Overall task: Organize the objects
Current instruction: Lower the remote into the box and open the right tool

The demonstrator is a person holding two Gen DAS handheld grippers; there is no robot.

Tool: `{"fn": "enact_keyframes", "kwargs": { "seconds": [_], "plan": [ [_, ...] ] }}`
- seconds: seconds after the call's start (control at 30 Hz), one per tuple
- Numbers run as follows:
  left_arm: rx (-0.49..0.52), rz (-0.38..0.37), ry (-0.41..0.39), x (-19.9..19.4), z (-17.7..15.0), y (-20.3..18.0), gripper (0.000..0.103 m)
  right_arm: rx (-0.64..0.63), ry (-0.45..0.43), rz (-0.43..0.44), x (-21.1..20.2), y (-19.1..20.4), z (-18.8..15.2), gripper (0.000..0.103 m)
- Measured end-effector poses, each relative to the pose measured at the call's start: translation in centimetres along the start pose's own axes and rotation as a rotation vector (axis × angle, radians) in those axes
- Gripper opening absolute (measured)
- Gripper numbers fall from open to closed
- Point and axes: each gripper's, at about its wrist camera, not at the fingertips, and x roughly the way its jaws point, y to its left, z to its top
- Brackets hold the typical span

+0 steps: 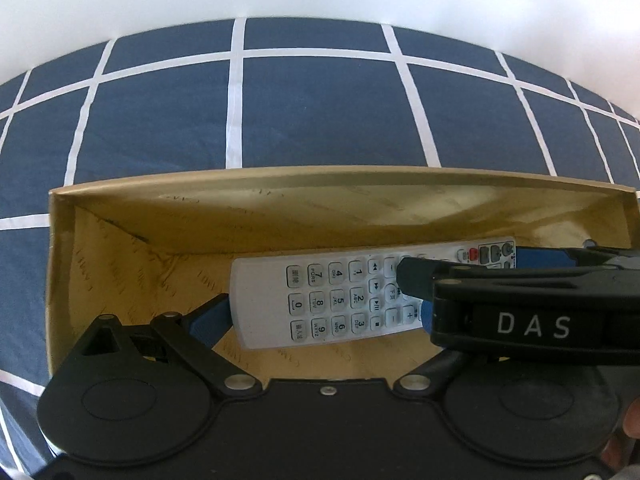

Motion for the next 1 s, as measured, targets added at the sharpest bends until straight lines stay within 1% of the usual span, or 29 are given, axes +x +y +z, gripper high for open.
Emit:
{"fn": "enact_keyframes", "kwargs": {
  "seconds": [0.3,0.63,0.73,0.87,1.0],
  "plan": [
    [0.002,-0.015,0.018,1.6,0.8,0.2,0.100,0.011,0.015,-0.011,1.5,-0.7,0.9,0.092],
    [-0.009,-0.031,0.028,2.2,1.2,0.7,0.100,0.016,0.036,-0.018,2.0,-1.1,1.4,0.092],
    [-0.013,-0.028,0.026,2.2,1.3,0.7,0.101,0.025,0.041,-0.015,2.0,-1.3,1.5,0.092],
    [-0.017,-0.015,0.035,1.8,1.2,0.5,0.101,0.026,0.044,-0.045,1.9,-1.3,1.5,0.092],
    [-0.020,-0.015,0.021,0.4,0.9,0.1,0.101,0.030,0.043,-0.051,1.1,-1.4,1.6,0.092]
  ]
}}
